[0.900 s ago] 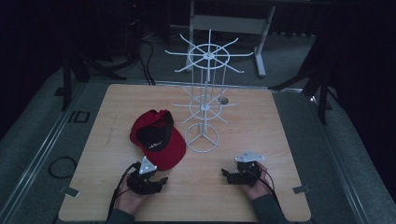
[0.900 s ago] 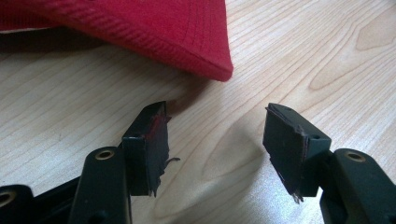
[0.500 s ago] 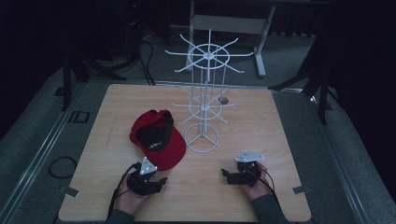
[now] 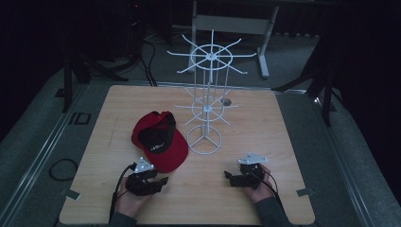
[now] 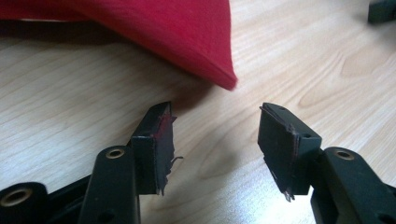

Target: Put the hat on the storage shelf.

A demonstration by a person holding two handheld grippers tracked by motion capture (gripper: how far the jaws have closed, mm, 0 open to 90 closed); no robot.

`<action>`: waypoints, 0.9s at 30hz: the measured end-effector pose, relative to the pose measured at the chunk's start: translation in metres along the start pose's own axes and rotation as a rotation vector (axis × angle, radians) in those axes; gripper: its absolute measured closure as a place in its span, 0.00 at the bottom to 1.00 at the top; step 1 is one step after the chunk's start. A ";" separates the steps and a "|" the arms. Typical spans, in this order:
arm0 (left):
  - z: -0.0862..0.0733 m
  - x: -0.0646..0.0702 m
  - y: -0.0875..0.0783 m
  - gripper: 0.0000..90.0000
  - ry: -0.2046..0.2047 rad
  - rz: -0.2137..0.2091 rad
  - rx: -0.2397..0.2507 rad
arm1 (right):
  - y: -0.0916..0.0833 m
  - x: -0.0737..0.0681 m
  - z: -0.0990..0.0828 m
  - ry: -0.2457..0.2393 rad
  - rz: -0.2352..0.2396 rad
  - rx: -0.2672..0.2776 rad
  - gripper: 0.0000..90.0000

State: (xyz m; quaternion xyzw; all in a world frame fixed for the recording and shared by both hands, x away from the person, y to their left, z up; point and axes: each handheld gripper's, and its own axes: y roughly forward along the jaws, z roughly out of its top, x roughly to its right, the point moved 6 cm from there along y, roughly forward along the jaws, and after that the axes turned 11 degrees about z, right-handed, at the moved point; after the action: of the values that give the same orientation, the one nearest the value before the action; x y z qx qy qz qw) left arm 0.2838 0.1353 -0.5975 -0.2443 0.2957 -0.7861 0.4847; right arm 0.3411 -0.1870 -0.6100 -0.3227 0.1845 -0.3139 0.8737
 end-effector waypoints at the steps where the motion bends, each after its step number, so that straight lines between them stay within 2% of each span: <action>1: 0.001 -0.001 -0.001 0.49 -0.024 -0.022 0.004 | 0.000 0.000 0.000 0.000 0.000 0.000 0.18; 2: 0.002 -0.002 -0.002 0.49 -0.052 -0.043 0.014 | 0.000 0.000 0.000 0.000 0.000 0.000 0.18; 3: 0.003 -0.003 -0.002 0.49 -0.060 -0.044 0.019 | 0.000 0.000 0.000 0.000 0.000 0.000 0.18; 9: 0.011 -0.005 -0.002 0.47 -0.080 -0.042 0.033 | 0.000 0.000 0.000 -0.001 0.000 0.000 0.18; 19: 0.021 -0.015 0.003 0.47 -0.114 -0.006 0.040 | 0.000 0.000 0.000 -0.001 0.000 0.000 0.18; 24: 0.025 -0.015 0.008 0.47 -0.133 -0.019 0.033 | 0.000 0.000 0.000 0.000 0.000 0.000 0.18; 27: 0.028 -0.016 0.012 0.48 -0.146 -0.012 0.037 | 0.000 0.000 0.000 -0.001 0.000 0.000 0.18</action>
State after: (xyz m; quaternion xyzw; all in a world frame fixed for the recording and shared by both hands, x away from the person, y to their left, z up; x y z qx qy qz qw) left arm 0.3165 0.1387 -0.5872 -0.2936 0.2436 -0.7746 0.5045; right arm 0.3411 -0.1871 -0.6100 -0.3231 0.1841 -0.3138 0.8736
